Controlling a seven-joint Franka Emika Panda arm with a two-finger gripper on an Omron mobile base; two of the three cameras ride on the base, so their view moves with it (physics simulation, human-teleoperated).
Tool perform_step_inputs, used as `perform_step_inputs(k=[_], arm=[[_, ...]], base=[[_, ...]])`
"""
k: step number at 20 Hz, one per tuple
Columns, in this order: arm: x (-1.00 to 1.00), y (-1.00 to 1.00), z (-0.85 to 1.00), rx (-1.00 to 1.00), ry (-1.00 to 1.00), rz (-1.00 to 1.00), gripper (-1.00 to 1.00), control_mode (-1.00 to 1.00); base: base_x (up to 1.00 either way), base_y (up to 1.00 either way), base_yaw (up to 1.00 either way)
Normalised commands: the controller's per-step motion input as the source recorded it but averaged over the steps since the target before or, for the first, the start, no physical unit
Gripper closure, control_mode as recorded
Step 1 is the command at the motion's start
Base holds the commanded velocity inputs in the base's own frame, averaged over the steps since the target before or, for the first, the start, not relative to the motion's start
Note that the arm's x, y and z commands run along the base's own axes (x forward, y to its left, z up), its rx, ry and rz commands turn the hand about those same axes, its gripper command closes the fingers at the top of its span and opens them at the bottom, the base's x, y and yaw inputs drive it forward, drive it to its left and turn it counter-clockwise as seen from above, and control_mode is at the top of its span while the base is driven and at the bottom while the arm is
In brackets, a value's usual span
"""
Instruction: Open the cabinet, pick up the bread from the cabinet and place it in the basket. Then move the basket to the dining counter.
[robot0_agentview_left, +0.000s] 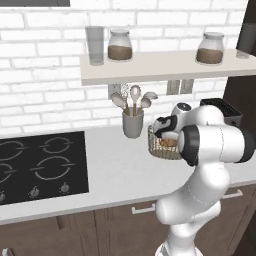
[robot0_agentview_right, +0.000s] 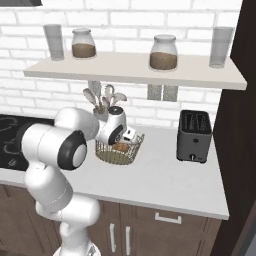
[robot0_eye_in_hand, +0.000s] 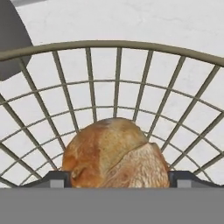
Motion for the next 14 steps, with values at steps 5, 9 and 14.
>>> perform_step_inputs(k=[5, 9, 14], arm=[[-0.29, -0.01, -0.01, 0.00, 0.00, 0.01, -1.00, -1.00], [-0.27, 0.00, 0.00, 0.00, 0.00, 0.01, -1.00, -1.00], [-0.14, 0.00, 0.03, 0.00, -0.02, 0.00, -1.00, -1.00]], base=[[0.00, 0.00, 0.00], [0.00, 0.00, 0.00], [0.00, 0.00, 0.00]])
